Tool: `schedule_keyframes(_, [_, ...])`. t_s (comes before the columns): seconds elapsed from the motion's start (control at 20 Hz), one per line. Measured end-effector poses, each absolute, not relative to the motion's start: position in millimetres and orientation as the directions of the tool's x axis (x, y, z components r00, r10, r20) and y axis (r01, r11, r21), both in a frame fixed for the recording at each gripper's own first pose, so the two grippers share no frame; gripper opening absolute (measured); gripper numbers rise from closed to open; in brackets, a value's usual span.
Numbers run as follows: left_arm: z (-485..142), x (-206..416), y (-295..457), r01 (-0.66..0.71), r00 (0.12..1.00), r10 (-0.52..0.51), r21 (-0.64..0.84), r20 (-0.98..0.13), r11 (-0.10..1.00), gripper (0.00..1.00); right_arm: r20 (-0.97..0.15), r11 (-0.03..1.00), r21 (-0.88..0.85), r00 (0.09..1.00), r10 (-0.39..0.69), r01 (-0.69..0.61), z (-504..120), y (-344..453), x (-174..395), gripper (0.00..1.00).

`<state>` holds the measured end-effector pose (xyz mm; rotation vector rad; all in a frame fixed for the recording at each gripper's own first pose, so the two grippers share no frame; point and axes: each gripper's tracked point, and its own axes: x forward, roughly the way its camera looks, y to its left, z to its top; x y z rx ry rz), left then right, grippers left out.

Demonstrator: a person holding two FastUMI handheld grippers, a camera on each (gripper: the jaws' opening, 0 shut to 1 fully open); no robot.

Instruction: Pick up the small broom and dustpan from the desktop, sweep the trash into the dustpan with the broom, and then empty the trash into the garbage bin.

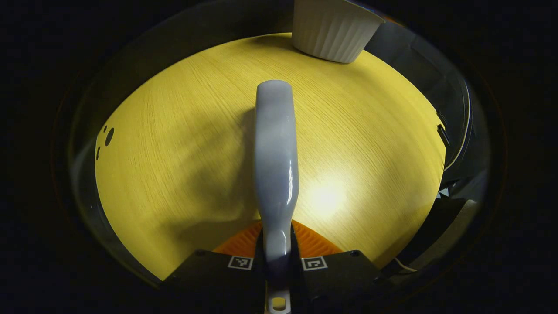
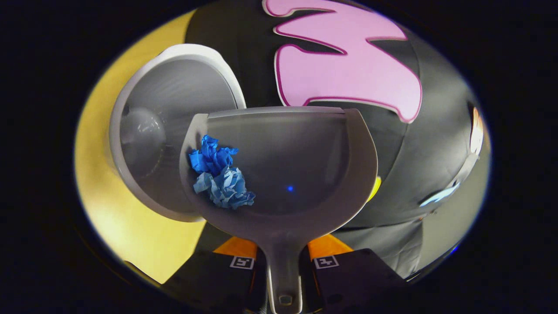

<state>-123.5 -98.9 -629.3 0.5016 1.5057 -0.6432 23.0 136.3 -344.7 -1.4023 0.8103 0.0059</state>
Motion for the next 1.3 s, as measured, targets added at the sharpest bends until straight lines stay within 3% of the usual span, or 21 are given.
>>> schedule_keyframes(0.1, [-629,-123,-99,0.668,-0.044,-0.075,-0.085,-0.996,0.740,0.26,-0.499,0.171,-0.864,0.753,-0.429,-0.474,-342,133,24,0.34])
schedule_keyframes(0.45, [-630,-123,-99,0.666,-0.043,-0.071,-0.081,-0.997,0.741,0.26,-0.515,0.188,-0.854,0.734,-0.443,-0.485,-346,127,20,0.34])
schedule_keyframes(0.5, [-630,-123,-99,0.666,-0.042,-0.070,-0.081,-0.997,0.741,0.23,-0.534,0.224,-0.843,0.715,-0.451,-0.489,-348,124,17,0.34])
schedule_keyframes(0.55, [-631,-123,-99,0.666,-0.043,-0.069,-0.080,-0.997,0.742,0.26,-0.570,0.294,-0.821,0.682,-0.457,-0.489,-353,123,12,0.35])
schedule_keyframes(0.65, [-631,-123,-99,0.664,-0.042,-0.068,-0.079,-0.997,0.743,0.26,-0.664,0.512,-0.741,0.591,-0.458,-0.435,-364,122,-7,0.35])
schedule_keyframes(0.75, [-631,-123,-100,0.663,-0.040,-0.067,-0.077,-0.997,0.745,0.26,-0.767,0.739,-0.595,0.497,-0.406,-0.316,-374,130,-24,0.35])
schedule_keyframes(0.85, [-631,-123,-99,0.663,-0.040,-0.065,-0.075,-0.997,0.744,0.26,-0.824,0.869,-0.460,0.452,-0.341,-0.183,-385,132,-33,0.35])
schedule_keyframes(1.0, [-631,-123,-99,0.664,-0.041,-0.064,-0.074,-0.997,0.744,0.26,-0.877,0.960,-0.275,0.423,-0.229,-0.051,-392,136,-38,0.35])
schedule_keyframes(1.15, [-632,-123,-99,0.663,-0.041,-0.064,-0.076,-0.997,0.745,0.26,-0.880,0.991,-0.123,0.455,-0.134,0.053,-390,144,-32,0.35])
schedule_keyframes(1.25, [-632,-123,-99,0.663,-0.041,-0.060,-0.072,-0.997,0.745,0.26,-0.876,0.996,-0.056,0.475,-0.083,0.072,-389,146,-32,0.31])
schedule_keyframes(1.3, [-632,-123,-99,0.663,-0.041,-0.057,-0.070,-0.998,0.745,0.29,-0.874,0.997,-0.029,0.483,-0.059,0.068,-390,148,-32,0.35])
